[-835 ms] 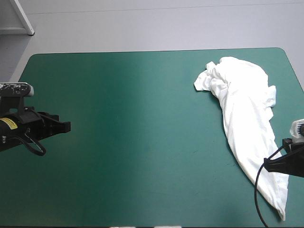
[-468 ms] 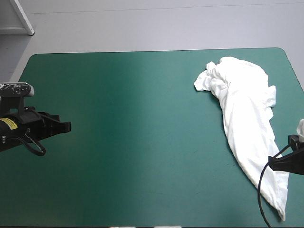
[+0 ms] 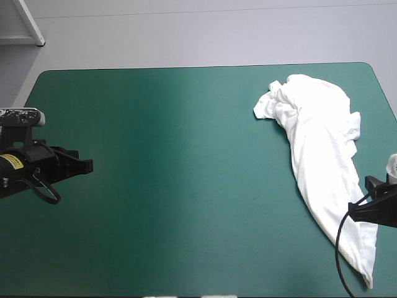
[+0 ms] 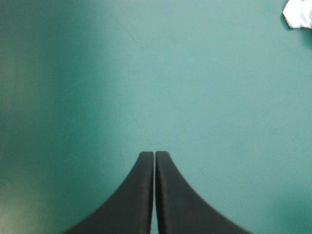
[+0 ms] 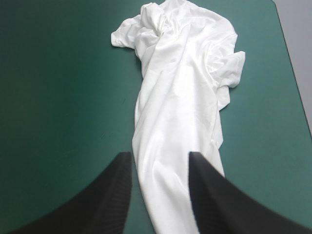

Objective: Fold the cloth

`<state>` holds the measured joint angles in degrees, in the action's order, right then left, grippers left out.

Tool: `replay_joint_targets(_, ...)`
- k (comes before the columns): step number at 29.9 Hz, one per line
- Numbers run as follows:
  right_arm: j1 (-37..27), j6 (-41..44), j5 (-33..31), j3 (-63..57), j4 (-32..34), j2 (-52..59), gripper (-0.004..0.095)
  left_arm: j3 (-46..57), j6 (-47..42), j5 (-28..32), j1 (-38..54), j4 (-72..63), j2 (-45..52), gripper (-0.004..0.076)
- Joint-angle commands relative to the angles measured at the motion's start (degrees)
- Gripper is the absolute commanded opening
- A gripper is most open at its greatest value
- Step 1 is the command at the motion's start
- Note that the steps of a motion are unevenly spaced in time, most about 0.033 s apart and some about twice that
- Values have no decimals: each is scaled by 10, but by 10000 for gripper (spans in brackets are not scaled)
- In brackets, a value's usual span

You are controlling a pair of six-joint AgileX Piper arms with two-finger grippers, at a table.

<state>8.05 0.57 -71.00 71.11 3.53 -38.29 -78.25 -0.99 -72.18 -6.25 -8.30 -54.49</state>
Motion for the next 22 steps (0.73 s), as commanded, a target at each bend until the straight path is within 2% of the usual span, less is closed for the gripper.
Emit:
replay_joint_targets(1,-1,9,16,17,-17,-19,604,-12,-1,-9,-1,-10,6,10)
replay_joint_targets(3,-1,14,0,25,-23,-37,617,-12,-1,-9,-1,-10,6,10)
replay_joint_targets(10,0,12,17,155,-8,-165,517,-12,-1,-13,-1,-11,6,10)
replay_joint_targets(16,0,10,35,280,-6,-338,517,-12,-1,-13,-1,-14,6,10)
replay_joint_targets(19,-1,10,21,354,8,-434,517,-12,-1,-11,-1,-14,6,10)
replay_joint_targets(22,-14,10,-5,437,-18,-540,517,-12,-1,-11,-1,-20,6,10)
